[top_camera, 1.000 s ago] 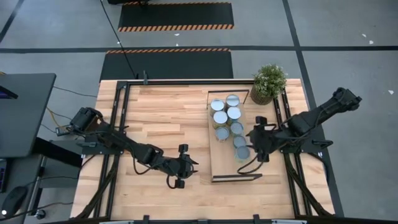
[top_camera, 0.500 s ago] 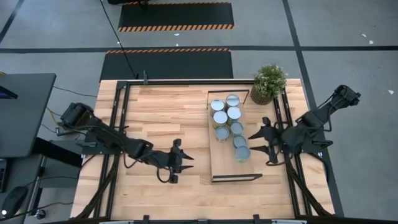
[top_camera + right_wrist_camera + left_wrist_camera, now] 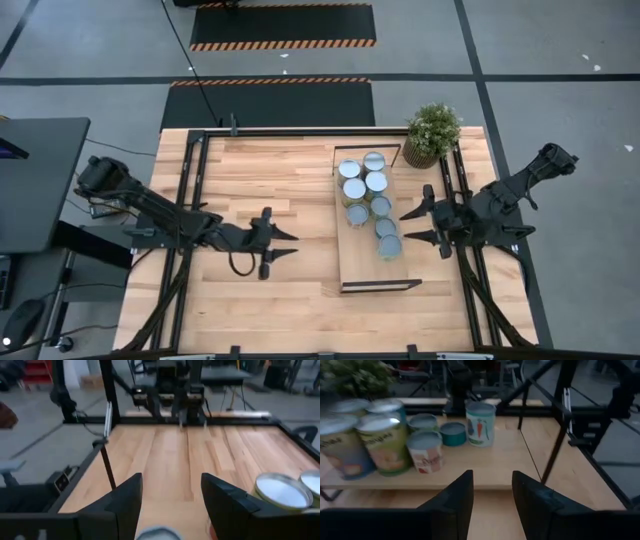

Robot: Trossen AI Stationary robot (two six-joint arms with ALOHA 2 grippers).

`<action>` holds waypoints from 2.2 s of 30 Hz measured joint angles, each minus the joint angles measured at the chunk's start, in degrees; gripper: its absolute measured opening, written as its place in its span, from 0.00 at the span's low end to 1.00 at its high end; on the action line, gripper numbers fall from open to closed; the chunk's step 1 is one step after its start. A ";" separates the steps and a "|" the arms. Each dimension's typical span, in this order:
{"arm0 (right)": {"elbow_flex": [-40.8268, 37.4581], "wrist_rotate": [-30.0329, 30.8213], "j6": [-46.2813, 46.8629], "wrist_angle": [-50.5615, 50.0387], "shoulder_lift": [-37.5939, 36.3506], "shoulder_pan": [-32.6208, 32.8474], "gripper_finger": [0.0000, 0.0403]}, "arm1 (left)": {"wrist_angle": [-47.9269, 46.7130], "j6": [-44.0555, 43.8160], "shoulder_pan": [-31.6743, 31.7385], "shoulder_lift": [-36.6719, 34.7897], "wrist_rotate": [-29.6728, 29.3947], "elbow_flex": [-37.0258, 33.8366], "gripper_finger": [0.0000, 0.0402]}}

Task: Pick and place cans onto a shelf
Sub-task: Return to Home Position

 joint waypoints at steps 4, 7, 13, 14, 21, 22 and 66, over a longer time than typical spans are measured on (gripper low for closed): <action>-3.57 -4.93 -2.41 5.99 -2.86 -3.39 0.52 | 0.15 0.90 1.91 -3.99 0.15 -2.33 0.35; -6.28 -7.56 -4.37 9.58 -4.78 -6.38 0.52 | 2.97 1.33 3.82 -6.79 0.73 -5.68 0.35; -10.29 -11.09 -5.18 9.74 -10.35 -12.57 0.52 | 9.72 1.08 6.84 -14.68 1.18 -14.79 0.35; -10.95 -11.62 -5.09 9.77 -11.55 -13.39 0.52 | 10.12 1.02 7.13 -16.18 0.87 -16.12 0.35; -15.89 -12.62 -6.60 11.87 -20.81 -17.44 0.52 | 10.31 3.29 8.20 -25.35 -1.15 -21.89 0.35; -16.50 -12.63 -7.13 12.08 -22.05 -17.92 0.52 | 10.44 4.36 8.36 -26.66 -1.16 -22.53 0.35; -26.53 2.99 -5.57 23.91 -27.84 -25.65 0.52 | -11.45 17.52 13.47 -72.07 11.90 -30.88 0.35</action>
